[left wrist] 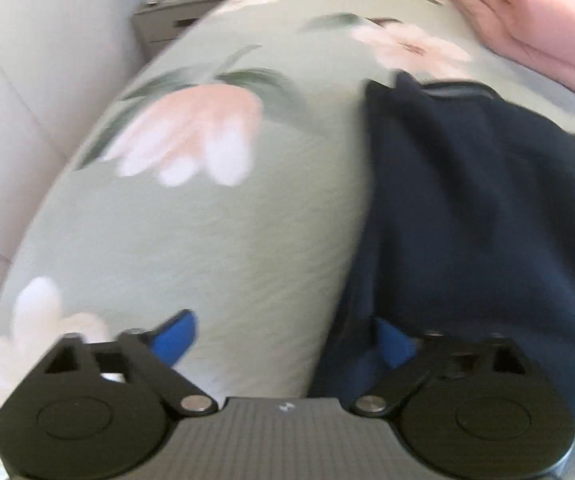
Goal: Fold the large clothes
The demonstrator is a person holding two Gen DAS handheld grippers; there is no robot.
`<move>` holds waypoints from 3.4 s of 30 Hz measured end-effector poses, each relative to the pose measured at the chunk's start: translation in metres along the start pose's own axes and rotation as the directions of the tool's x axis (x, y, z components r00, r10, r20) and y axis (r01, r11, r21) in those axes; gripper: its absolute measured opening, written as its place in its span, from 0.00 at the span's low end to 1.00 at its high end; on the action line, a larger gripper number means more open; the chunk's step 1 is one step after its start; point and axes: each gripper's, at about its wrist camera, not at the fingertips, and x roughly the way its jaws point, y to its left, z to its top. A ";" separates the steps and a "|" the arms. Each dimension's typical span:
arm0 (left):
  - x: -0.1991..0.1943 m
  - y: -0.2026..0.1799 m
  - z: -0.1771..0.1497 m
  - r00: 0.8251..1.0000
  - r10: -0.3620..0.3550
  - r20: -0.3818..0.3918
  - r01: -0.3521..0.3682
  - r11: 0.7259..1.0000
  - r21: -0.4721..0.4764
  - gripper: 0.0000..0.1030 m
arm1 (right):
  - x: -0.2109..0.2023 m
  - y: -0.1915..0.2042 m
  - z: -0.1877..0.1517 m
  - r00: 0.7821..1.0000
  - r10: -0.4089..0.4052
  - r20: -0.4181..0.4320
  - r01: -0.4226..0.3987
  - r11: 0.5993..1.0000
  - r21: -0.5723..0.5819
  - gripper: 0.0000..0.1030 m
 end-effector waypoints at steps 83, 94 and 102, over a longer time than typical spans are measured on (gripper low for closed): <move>0.053 -0.021 0.069 0.881 -0.459 -0.113 0.458 0.888 -0.040 0.92 | 0.043 0.101 0.074 0.989 0.139 0.060 -0.134 0.988 -0.071 1.00; 0.059 -0.038 0.051 0.856 -0.504 -0.114 0.515 0.848 0.120 0.87 | 0.056 0.105 0.092 0.991 0.120 -0.054 -0.125 0.986 -0.111 1.00; 0.050 -0.050 0.052 0.902 -0.419 -0.098 0.428 0.899 0.097 0.58 | 0.059 0.106 0.080 0.992 0.124 0.020 -0.122 0.987 -0.101 1.00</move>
